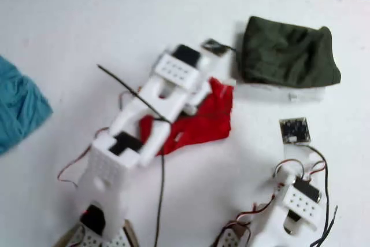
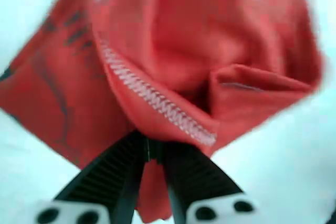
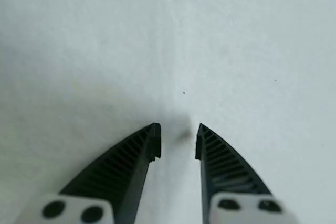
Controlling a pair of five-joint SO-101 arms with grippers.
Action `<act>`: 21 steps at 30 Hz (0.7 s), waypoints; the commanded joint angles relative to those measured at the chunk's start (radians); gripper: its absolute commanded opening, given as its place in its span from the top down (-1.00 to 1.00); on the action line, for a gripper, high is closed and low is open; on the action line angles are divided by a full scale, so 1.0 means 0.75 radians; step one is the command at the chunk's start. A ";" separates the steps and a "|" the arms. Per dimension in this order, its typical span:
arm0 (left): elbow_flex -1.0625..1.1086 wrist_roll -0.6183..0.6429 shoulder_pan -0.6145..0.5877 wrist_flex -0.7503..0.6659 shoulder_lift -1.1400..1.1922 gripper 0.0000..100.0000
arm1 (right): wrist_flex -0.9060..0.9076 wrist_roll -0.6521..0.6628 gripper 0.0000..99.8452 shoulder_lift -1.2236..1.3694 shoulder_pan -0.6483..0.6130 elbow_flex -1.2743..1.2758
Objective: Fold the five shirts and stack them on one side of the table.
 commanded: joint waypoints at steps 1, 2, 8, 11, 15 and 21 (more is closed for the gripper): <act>-0.099 0.014 0.082 0.074 -0.094 0.95 | -0.019 0.000 0.77 -0.032 0.009 -0.006; -0.122 0.010 0.098 0.092 -0.094 0.95 | -0.019 0.000 0.77 -0.032 0.009 -0.006; -0.118 -0.135 0.229 0.102 -0.094 0.95 | -0.019 0.000 0.77 -0.032 0.009 -0.006; -0.175 -0.151 0.282 0.102 -0.096 0.95 | -0.019 0.000 0.77 -0.032 0.009 -0.006; -0.271 -0.151 0.293 0.102 -0.166 0.95 | -0.019 0.000 0.77 -0.032 0.009 -0.006; -0.222 -0.147 0.149 0.080 -0.315 0.95 | -0.019 0.000 0.77 -0.032 0.009 -0.006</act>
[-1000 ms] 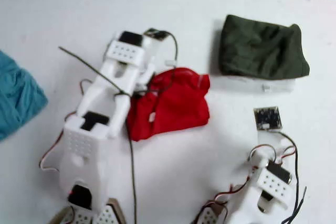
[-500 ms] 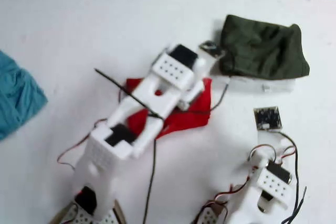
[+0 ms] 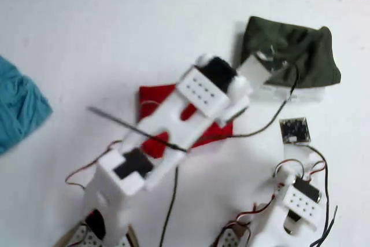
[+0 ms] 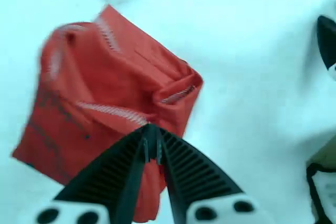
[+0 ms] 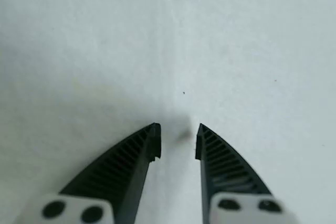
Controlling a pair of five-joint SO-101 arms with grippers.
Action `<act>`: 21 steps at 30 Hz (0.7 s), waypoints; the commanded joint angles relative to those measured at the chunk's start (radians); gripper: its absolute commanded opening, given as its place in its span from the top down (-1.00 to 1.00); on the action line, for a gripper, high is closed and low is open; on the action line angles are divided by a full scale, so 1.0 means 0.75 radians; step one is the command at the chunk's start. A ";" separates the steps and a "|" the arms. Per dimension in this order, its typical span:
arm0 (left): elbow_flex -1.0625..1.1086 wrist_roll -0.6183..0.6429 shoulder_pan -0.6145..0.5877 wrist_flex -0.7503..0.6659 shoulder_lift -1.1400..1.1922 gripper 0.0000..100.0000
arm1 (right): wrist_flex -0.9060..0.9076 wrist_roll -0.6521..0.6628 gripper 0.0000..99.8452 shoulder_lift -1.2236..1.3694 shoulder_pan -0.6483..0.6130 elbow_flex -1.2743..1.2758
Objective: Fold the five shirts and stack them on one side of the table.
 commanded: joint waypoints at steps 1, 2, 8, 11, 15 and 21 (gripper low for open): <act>0.066 0.002 -0.110 -0.010 -0.104 0.95 | -0.019 0.000 0.77 -0.032 0.009 -0.006; 0.136 0.002 -0.131 -0.029 -0.104 0.95 | -0.019 0.000 0.77 -0.032 0.009 -0.006; 0.508 0.002 -0.135 -0.241 -0.102 0.95 | -0.019 -0.035 0.77 -0.032 0.030 -0.010; 0.584 0.002 -0.090 -0.325 -0.096 0.95 | -0.024 -0.125 0.77 -0.032 0.093 -0.018; 0.652 0.002 -0.012 -0.389 -0.094 0.95 | -0.019 -0.129 0.77 -0.034 0.208 -0.020; 0.496 0.002 0.010 -0.282 -0.172 0.94 | 0.011 -0.139 0.77 -0.034 0.271 -0.063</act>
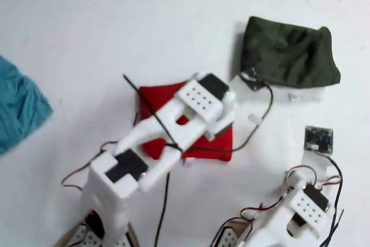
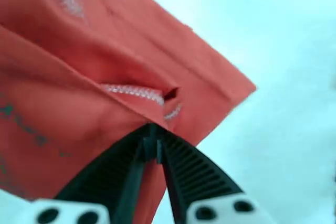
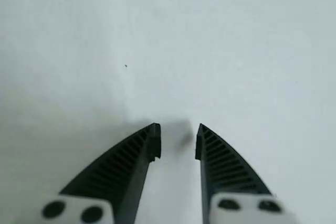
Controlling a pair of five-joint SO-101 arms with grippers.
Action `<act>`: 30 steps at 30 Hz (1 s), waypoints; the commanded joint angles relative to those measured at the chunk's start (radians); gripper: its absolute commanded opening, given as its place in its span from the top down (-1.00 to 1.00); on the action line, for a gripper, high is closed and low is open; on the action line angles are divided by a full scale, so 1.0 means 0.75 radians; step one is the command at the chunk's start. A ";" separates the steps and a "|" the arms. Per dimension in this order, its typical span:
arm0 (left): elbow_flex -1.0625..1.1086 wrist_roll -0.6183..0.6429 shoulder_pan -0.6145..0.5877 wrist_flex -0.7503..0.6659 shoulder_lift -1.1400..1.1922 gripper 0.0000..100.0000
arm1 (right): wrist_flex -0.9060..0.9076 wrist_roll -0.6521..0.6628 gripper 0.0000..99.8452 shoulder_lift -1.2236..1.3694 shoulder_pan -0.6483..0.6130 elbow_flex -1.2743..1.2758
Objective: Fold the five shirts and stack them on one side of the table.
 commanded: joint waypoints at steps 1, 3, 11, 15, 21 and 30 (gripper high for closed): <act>-0.183 0.000 -0.018 0.129 -0.164 0.94 | 0.050 -0.016 0.77 -0.034 0.015 -0.092; -0.294 0.000 -0.068 0.217 -0.239 0.94 | 0.128 -0.059 0.77 -0.030 -0.011 -0.174; -0.285 -0.010 -0.411 0.333 -0.391 0.83 | 0.476 -0.260 0.76 -0.017 -0.543 -0.585; 0.030 -0.010 -0.559 0.090 -0.391 0.78 | 0.545 -0.313 0.76 -0.017 -0.889 -0.694; 0.461 0.045 -0.659 -0.387 -0.391 0.78 | 0.533 -0.460 0.54 0.101 -1.302 -0.718; 0.668 0.106 -0.704 -0.657 -0.389 0.78 | 0.527 -0.497 0.54 0.619 -1.515 -1.060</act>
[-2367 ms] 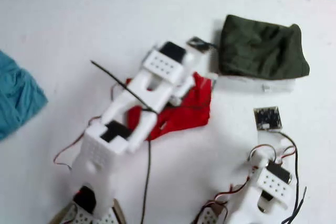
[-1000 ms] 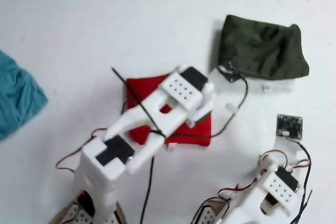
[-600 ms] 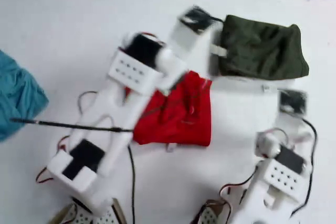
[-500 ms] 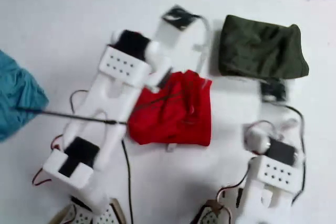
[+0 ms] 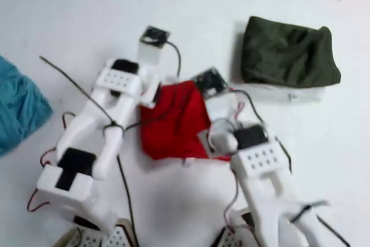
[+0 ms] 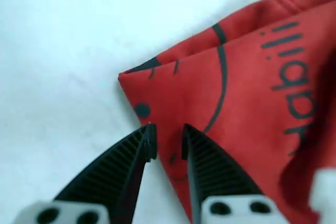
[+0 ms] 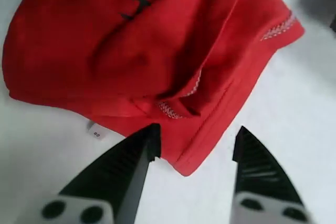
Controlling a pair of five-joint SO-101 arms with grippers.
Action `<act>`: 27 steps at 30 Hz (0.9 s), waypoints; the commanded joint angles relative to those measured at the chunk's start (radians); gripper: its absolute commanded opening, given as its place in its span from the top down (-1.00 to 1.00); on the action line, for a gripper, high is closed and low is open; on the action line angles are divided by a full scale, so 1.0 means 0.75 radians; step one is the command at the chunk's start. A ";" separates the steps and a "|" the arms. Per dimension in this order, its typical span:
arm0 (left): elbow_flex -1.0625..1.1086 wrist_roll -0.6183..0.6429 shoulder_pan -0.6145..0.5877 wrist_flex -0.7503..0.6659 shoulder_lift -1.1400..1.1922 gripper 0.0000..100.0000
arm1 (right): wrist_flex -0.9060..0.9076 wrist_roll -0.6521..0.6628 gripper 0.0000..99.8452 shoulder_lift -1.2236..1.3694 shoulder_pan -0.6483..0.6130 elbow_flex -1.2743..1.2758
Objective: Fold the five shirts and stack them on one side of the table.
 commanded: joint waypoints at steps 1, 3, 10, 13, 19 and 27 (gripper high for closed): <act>0.038 0.010 -0.010 -0.086 -0.063 0.78 | -0.005 -0.014 0.54 0.195 -0.017 -0.196; 0.064 0.010 -0.010 -0.113 -0.063 0.78 | -0.003 -0.014 0.54 0.289 -0.024 -0.254; 0.120 0.010 -0.012 -0.164 -0.063 0.78 | -0.015 -0.014 0.66 0.486 -0.017 -0.364; 0.136 0.010 -0.012 -0.186 -0.061 0.78 | -0.015 -0.004 0.78 0.543 -0.015 -0.374; 0.146 0.010 -0.010 -0.188 -0.053 0.78 | -0.009 -0.004 0.78 0.572 -0.013 -0.370; 0.120 0.010 -0.012 -0.223 0.164 0.78 | -0.026 0.070 0.96 0.508 0.017 -0.372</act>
